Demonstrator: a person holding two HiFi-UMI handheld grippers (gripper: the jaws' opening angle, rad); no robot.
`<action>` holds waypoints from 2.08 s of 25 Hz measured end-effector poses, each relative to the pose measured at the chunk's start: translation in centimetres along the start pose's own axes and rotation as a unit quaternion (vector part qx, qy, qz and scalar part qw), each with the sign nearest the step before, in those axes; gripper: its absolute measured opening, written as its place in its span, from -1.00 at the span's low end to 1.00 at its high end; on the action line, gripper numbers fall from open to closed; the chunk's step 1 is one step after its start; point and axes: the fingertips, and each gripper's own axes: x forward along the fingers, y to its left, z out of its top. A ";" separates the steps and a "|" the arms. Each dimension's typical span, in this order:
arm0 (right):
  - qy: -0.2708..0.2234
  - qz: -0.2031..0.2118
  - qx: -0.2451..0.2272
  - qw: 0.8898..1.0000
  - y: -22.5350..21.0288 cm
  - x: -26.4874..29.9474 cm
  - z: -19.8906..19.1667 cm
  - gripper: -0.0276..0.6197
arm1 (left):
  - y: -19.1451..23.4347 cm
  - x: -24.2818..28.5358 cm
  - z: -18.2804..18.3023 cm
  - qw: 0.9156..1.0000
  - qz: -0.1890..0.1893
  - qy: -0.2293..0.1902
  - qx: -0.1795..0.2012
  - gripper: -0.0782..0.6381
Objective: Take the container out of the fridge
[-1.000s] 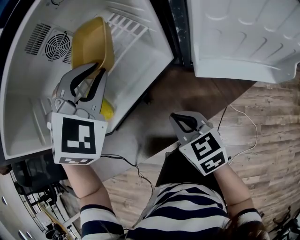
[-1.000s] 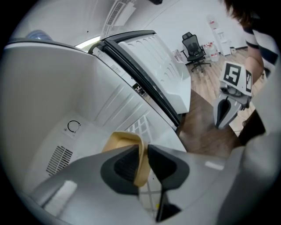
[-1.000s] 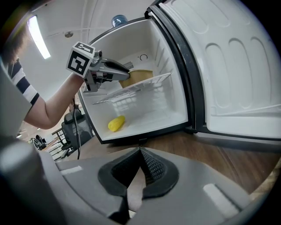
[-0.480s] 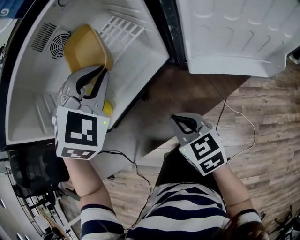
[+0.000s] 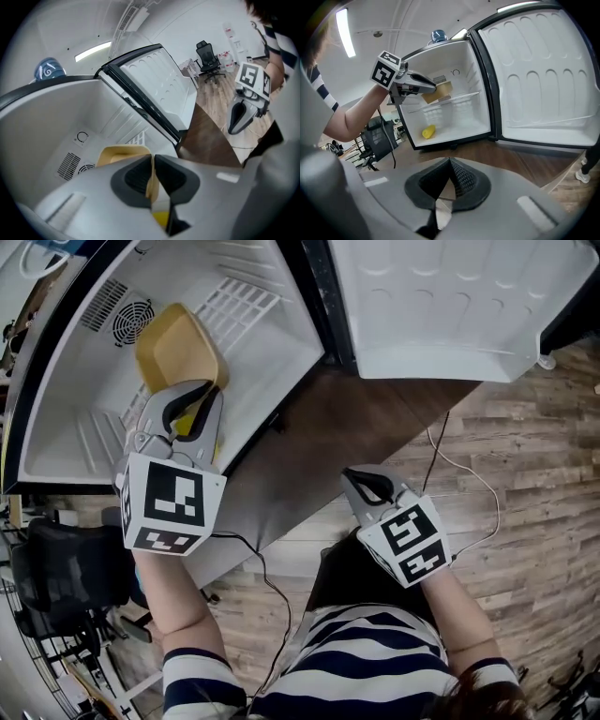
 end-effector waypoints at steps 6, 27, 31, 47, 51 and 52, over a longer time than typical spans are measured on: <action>-0.011 -0.007 -0.013 1.000 0.8 -2.4 0.3 -0.92 | -2.3 -2.8 0.6 1.000 0.002 -0.003 -0.015 -0.78; -0.034 -0.019 -0.055 0.998 1.2 -7.9 1.4 -0.92 | -10.9 -10.0 0.6 0.995 0.029 -0.011 -0.097 -0.78; -0.039 -0.020 -0.058 0.997 1.0 -8.4 1.7 -0.92 | -12.4 -10.7 0.7 0.992 0.035 -0.017 -0.117 -0.78; -0.056 -0.018 -0.054 0.997 1.6 -9.3 2.3 -0.92 | -18.2 -10.7 -3.2 0.972 0.026 0.014 -0.232 -0.78; -0.056 -0.020 -0.053 0.997 1.5 -9.3 2.1 -0.92 | -19.9 -10.6 -3.7 0.971 0.013 0.025 -0.238 -0.78; -0.056 -0.020 -0.052 0.997 1.5 -9.3 2.1 -0.92 | -20.2 -10.7 -3.9 0.971 0.010 0.028 -0.238 -0.78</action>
